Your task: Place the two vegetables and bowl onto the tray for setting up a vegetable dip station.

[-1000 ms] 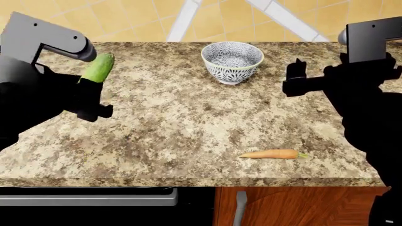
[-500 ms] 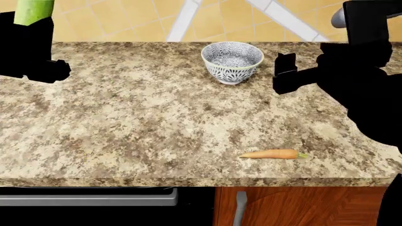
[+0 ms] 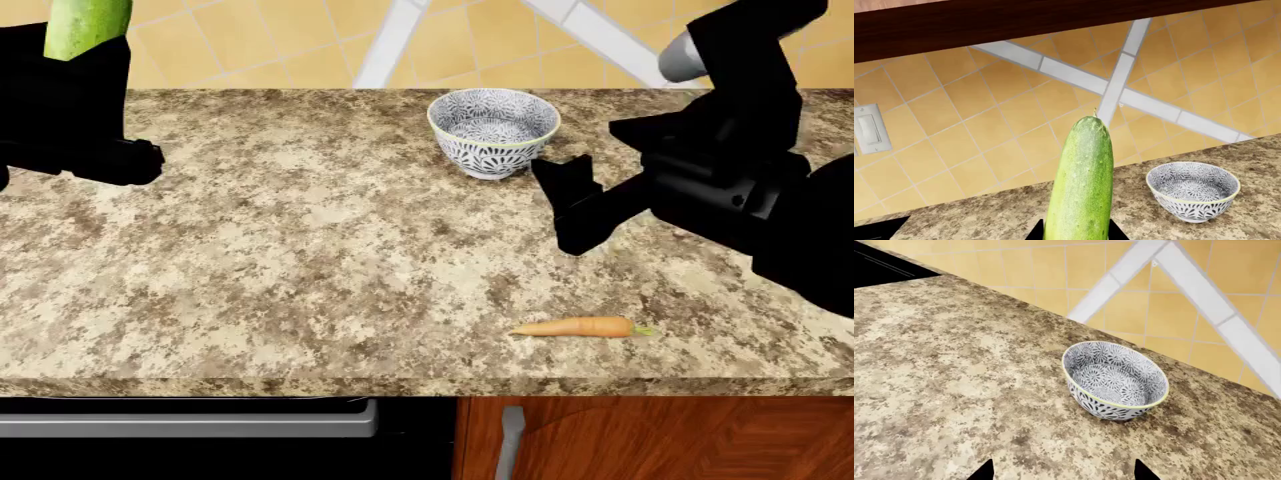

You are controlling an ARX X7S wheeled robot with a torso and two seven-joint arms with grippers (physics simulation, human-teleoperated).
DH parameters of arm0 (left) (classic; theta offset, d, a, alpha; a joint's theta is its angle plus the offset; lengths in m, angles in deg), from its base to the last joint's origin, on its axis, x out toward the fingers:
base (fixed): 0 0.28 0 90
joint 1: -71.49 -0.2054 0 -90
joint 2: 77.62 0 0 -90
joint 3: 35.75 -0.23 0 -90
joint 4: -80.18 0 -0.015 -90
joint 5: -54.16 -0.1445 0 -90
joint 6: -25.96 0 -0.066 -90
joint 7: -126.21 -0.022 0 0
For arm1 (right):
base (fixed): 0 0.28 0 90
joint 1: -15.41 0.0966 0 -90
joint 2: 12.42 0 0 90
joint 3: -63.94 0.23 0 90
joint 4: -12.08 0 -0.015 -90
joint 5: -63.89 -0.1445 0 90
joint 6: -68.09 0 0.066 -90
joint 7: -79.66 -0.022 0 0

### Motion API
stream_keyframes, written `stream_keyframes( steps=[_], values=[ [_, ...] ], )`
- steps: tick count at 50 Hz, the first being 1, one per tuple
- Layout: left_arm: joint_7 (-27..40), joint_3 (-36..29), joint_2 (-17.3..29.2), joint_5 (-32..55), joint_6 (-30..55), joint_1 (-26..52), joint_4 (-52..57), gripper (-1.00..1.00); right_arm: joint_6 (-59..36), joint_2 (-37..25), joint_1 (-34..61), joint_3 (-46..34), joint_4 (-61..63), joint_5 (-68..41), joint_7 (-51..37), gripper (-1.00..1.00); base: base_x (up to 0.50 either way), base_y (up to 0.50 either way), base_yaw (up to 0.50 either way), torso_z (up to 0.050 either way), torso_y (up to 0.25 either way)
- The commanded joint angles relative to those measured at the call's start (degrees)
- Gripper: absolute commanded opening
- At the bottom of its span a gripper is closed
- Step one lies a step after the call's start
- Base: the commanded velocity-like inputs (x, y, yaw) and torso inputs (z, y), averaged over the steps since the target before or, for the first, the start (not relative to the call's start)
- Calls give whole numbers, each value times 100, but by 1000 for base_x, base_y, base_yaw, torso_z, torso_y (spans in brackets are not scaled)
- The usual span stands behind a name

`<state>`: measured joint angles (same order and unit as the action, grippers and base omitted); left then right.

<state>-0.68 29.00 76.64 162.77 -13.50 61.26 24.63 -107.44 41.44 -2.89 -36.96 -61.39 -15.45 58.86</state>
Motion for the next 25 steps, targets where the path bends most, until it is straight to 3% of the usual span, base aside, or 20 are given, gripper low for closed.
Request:
stream_keyframes(
  steps=[1, 3, 10, 25],
  values=[
    [2, 16, -31, 12, -48, -6, 34, -100, 56, -371, -45, -423, 142, -371, 466, 100, 0, 0, 0, 0, 0],
    [1, 30, -17, -4, -91, -64, 47, -100, 132, -537, -12, -800, 482, 102, 907, 100, 0, 0, 0, 0, 0],
    [-7, 20, -54, -34, -100, -76, 39, -100, 172, -582, 98, -1066, 422, 335, 1000, 100, 0, 0, 0, 0, 0],
    [-9, 30, -64, -14, -123, -86, 51, -100, -336, -623, 905, -1466, 163, -67, 390, 100, 0, 0, 0, 0, 0]
  ],
)
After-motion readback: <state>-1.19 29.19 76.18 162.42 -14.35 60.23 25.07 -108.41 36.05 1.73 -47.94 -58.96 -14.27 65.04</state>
